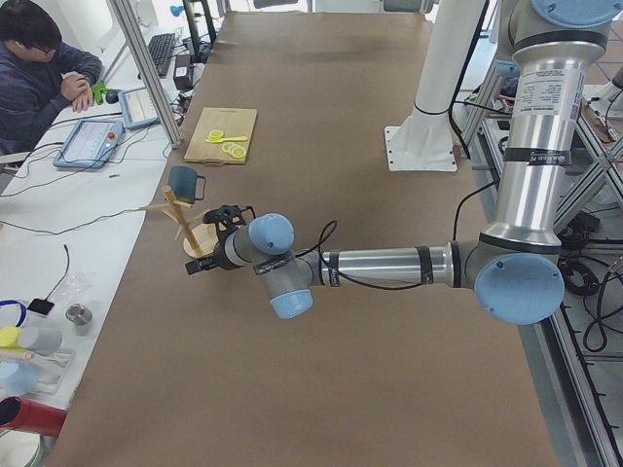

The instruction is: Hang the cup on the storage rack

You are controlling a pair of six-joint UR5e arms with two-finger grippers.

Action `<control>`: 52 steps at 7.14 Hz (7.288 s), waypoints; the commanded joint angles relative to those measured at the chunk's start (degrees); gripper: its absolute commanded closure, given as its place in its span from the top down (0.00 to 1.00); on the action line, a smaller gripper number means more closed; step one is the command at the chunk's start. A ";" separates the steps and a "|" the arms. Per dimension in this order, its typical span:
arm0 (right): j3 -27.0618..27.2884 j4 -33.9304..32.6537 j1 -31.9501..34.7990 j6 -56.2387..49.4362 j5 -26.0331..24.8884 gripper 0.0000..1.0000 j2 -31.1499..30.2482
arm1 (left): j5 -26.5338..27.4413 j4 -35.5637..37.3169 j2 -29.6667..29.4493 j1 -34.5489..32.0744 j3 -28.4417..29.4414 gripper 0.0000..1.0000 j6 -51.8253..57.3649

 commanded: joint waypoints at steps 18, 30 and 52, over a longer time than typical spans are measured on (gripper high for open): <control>-2.75 -0.09 -0.09 -0.09 -0.07 1.00 -0.94 | -16.49 63.41 6.31 -14.27 -10.59 0.99 -7.84; -4.26 1.32 -0.09 0.09 1.07 1.00 -1.99 | -16.58 63.32 12.37 -14.01 -17.37 0.99 -7.32; -3.56 1.41 -0.09 -0.26 0.98 1.00 -4.37 | -16.49 62.27 12.81 -13.83 -19.21 0.99 -7.49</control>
